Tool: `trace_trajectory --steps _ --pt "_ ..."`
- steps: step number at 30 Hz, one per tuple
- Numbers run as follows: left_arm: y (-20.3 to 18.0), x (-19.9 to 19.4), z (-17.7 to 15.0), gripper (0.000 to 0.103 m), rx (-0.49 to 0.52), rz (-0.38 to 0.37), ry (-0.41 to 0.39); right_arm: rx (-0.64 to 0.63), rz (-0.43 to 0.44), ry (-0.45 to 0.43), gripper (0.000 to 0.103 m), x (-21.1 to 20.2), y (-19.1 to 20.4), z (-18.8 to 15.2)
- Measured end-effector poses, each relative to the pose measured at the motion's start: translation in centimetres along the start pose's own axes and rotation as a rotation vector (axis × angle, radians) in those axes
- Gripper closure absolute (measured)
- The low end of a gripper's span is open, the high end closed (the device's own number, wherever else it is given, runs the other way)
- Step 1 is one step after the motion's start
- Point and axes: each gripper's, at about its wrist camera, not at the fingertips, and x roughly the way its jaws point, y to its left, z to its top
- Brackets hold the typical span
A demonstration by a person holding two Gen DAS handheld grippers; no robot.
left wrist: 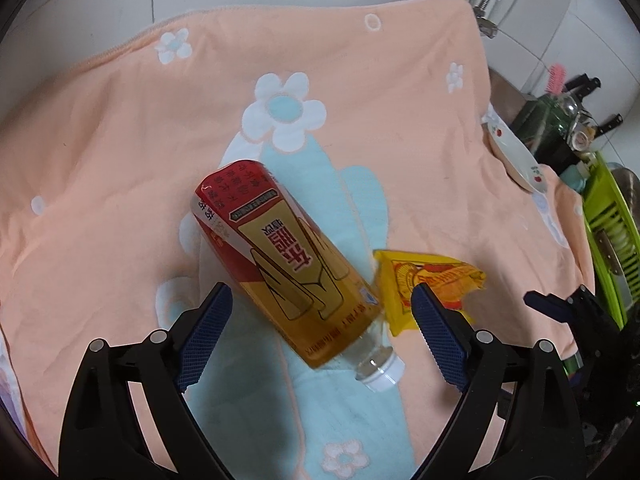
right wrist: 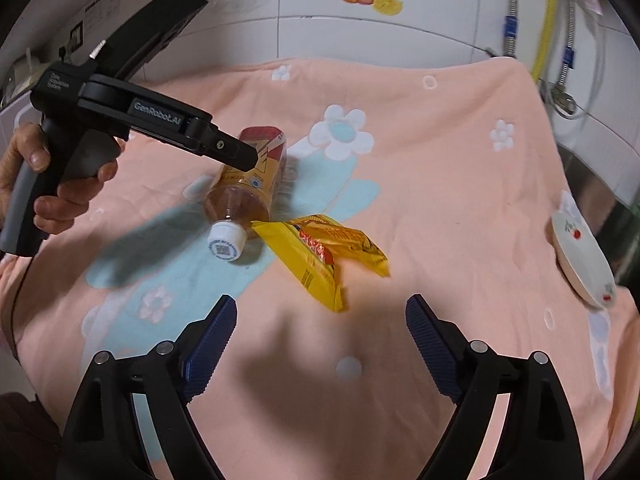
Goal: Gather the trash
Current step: 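Move both tools back toward the red tea bottle and yellow wrapper, then grasp the yellow wrapper with the right tool while the left tool grasps the red tea bottle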
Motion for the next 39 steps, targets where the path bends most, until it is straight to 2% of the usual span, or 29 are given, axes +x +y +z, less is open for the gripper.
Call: trace_trajectory --steps 15,22,28,30,33,39 --pt "1.2 2.2 1.0 0.013 -0.062 -0.034 0.033 -0.156 -0.008 0.081 0.016 7.3 -0.2 3.1" --pt "1.5 2.9 1.3 0.012 -0.082 -0.021 0.038 -0.151 0.025 0.105 0.017 9.1 -0.4 3.3" --pt "1.8 3.8 1.3 0.012 -0.118 -0.009 0.055 -0.126 0.033 0.102 0.04 9.1 -0.3 3.4" --pt "2.0 4.1 1.4 0.012 -0.137 -0.008 0.057 -0.117 0.025 0.1 0.051 8.9 -0.4 3.3" --pt "2.1 4.5 1.5 0.012 -0.151 -0.002 0.054 -0.098 0.031 0.096 0.062 8.3 -0.6 3.0" --pt "2.3 5.2 1.2 0.014 -0.181 0.001 0.051 -0.069 0.039 0.091 0.078 7.4 -0.6 2.4"
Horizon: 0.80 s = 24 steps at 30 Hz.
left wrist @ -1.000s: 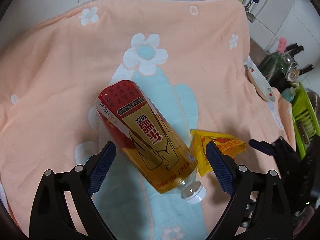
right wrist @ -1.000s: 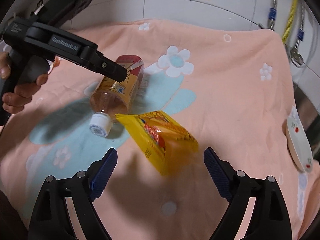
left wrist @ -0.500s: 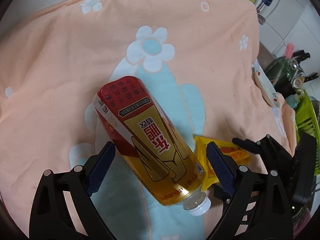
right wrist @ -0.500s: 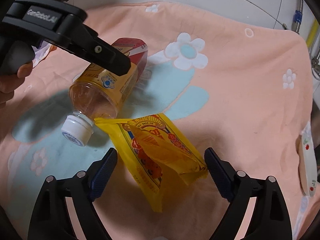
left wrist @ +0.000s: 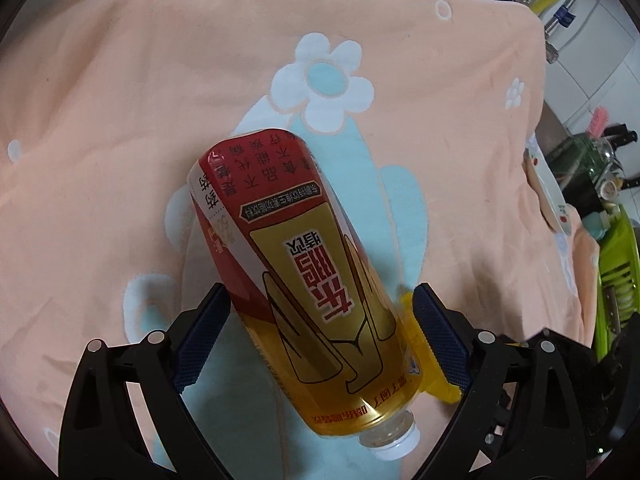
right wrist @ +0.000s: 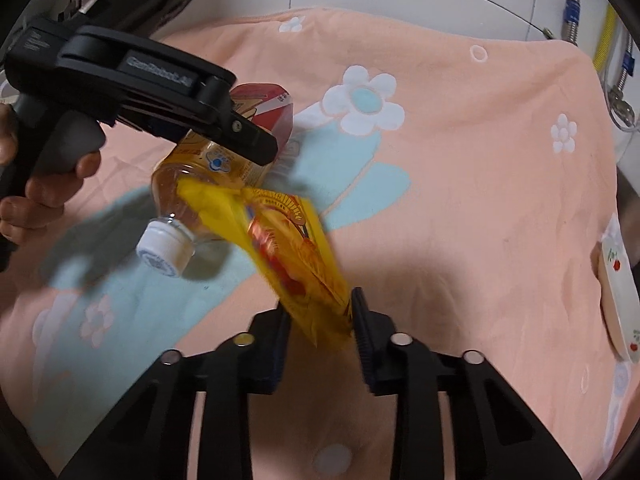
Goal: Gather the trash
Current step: 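Grasp the yellow wrapper with the right tool while the left tool grasps the red tea bottle, then carry the wrapper and tea bottle over the green basket with both tools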
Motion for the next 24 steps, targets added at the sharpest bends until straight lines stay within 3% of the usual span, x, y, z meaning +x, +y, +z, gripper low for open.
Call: trace_trajectory --steps 3,8,15,24 --pt "0.2 0.1 -0.1 0.02 -0.01 0.001 -0.002 0.005 -0.003 -0.007 0.082 -0.8 0.4 -0.5" --pt "0.4 0.0 -0.3 0.022 -0.005 -0.006 -0.006 0.018 -0.003 -0.016 0.088 -1.5 0.7 -1.1" --pt "-0.2 -0.7 -0.8 0.03 0.043 -0.022 -0.021 0.055 -0.007 -0.039 0.088 -3.1 0.9 -1.8" --pt "-1.5 -1.5 -2.0 0.032 0.122 -0.074 0.005 0.117 -0.03 -0.073 0.088 -6.3 1.2 -3.9"
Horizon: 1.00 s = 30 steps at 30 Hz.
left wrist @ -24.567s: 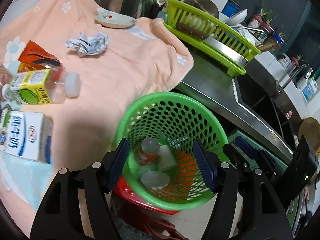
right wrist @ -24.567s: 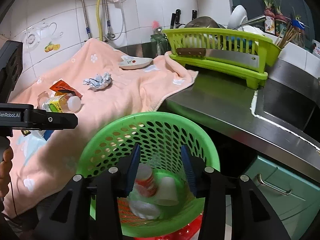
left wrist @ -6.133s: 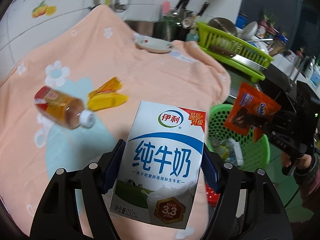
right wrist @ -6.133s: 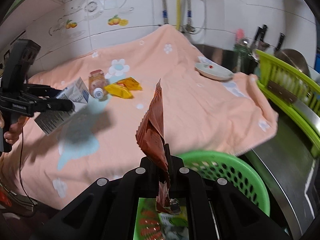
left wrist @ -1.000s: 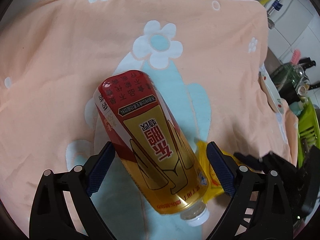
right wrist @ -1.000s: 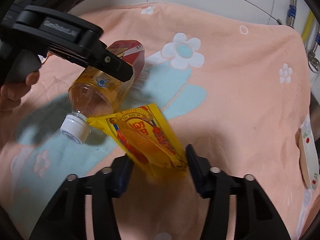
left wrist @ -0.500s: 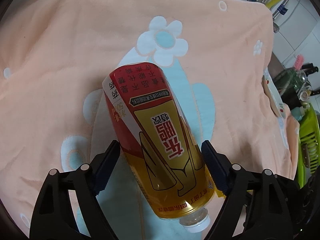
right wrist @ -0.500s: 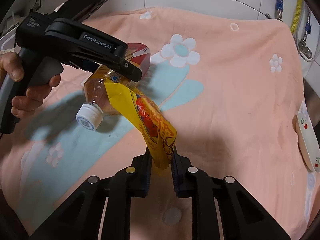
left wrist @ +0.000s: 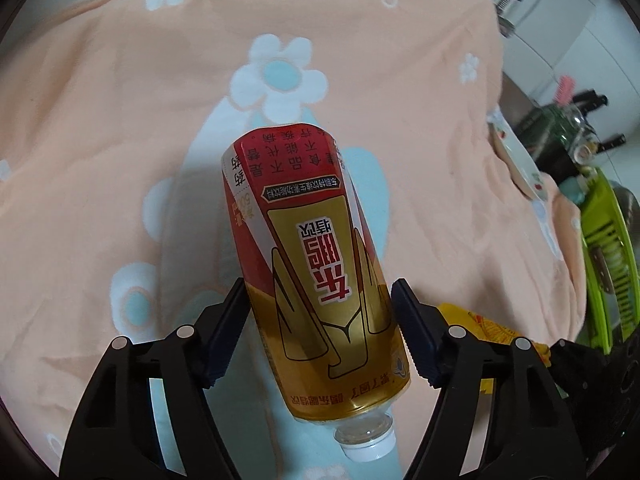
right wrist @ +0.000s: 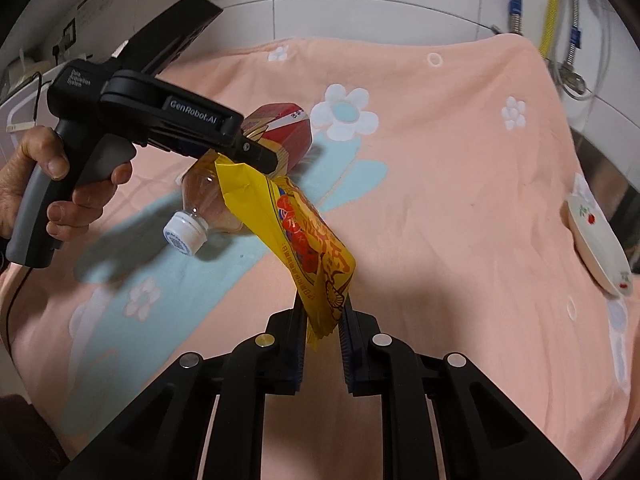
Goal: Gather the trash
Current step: 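Carry the wrapper and tea bottle over the green basket with both tools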
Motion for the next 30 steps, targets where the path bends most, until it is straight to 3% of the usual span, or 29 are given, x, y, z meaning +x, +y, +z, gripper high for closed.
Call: trace_trajectory --steps 17,30 --pt "-3.1 -0.6 -1.9 0.033 0.082 -0.06 0.04 0.096 -0.062 -0.052 0.089 -5.8 -0.5 -3.8" --pt "-7.7 -4.3 -6.8 0.033 0.181 -0.178 0.042 0.245 -0.17 -0.055 0.089 -12.6 -0.2 -10.6"
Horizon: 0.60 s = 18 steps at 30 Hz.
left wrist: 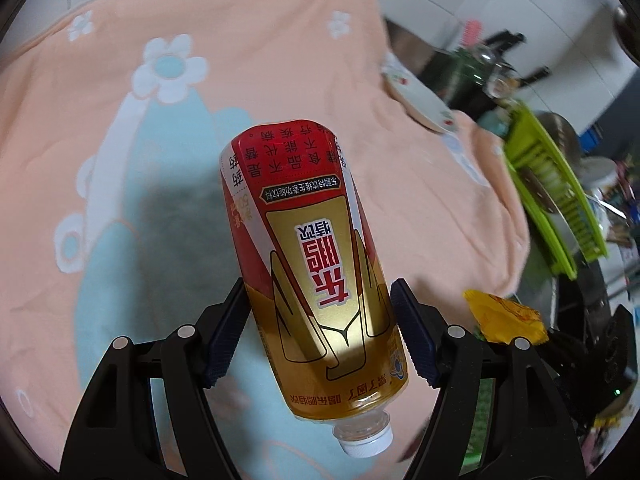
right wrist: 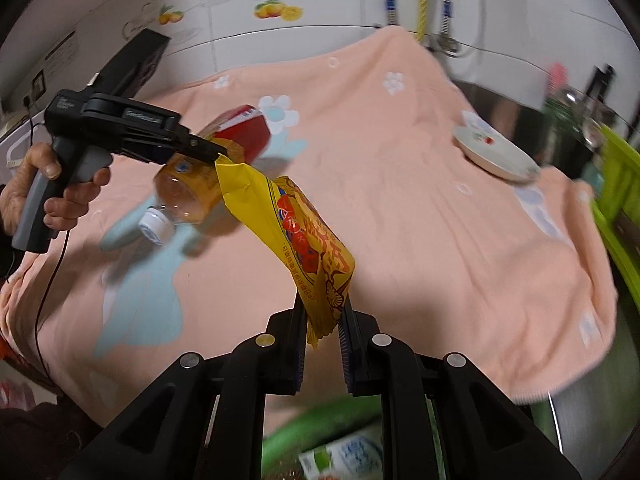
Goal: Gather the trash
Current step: 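Carry the wrapper and tea bottle over the green basket with both tools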
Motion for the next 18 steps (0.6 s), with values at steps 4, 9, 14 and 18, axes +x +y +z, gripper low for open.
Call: trace_trajectory --steps 4,9,14,18 --pt "-2.6 -0.4 -1.5 0.033 0.041 -0.048 0.003 0.057 -0.066 -0.003 0.089 -2.6 -0.8 -2.8" --pt "-6.5 -1.0 -3.4 0.033 0.108 -0.103 0.008 0.128 -0.136 0.011 0.088 -5.1 -1.7 -6.2" --pt "-9.8 -1.4 -4.9 0.033 0.163 -0.154 0.015 0.21 -0.207 0.022 0.084 -7.5 -2.7 -9.5" --pt "-12.7 -1.0 -6.1 0.033 0.203 -0.189 0.032 0.265 -0.245 0.029 0.078 -9.0 -3.4 -11.9"
